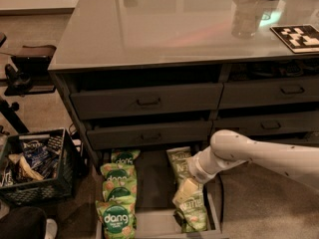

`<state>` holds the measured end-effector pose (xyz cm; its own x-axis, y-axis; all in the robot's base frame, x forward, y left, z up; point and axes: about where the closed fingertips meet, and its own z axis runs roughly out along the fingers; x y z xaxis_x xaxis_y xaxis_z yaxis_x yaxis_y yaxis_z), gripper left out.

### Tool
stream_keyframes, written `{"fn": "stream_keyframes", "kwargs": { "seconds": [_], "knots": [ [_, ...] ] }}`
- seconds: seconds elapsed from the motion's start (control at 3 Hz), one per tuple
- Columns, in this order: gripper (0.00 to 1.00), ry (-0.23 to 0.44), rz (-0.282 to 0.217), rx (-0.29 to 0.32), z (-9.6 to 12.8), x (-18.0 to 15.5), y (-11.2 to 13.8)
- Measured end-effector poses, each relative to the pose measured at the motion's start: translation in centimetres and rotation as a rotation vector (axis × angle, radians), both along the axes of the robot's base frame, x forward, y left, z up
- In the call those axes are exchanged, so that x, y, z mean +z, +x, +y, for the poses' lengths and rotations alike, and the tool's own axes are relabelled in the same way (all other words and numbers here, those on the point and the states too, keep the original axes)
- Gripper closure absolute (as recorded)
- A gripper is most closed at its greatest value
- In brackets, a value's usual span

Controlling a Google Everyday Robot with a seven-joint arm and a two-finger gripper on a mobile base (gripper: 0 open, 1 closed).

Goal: Pick green rice chip bag from bottom drawer and place on counter

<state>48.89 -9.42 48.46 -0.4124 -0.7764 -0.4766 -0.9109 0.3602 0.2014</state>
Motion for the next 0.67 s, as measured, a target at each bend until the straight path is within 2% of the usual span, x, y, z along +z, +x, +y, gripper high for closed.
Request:
{"fn": "stream_keyframes", "kwargs": {
  "seconds": [0.33,0.67],
  "knots": [
    [0.00,0.064,0.011,-0.021,1.85,-3.07,1.69],
    [0.00,0.064,0.011,-0.021,1.85,-3.07,1.69]
  ]
}}
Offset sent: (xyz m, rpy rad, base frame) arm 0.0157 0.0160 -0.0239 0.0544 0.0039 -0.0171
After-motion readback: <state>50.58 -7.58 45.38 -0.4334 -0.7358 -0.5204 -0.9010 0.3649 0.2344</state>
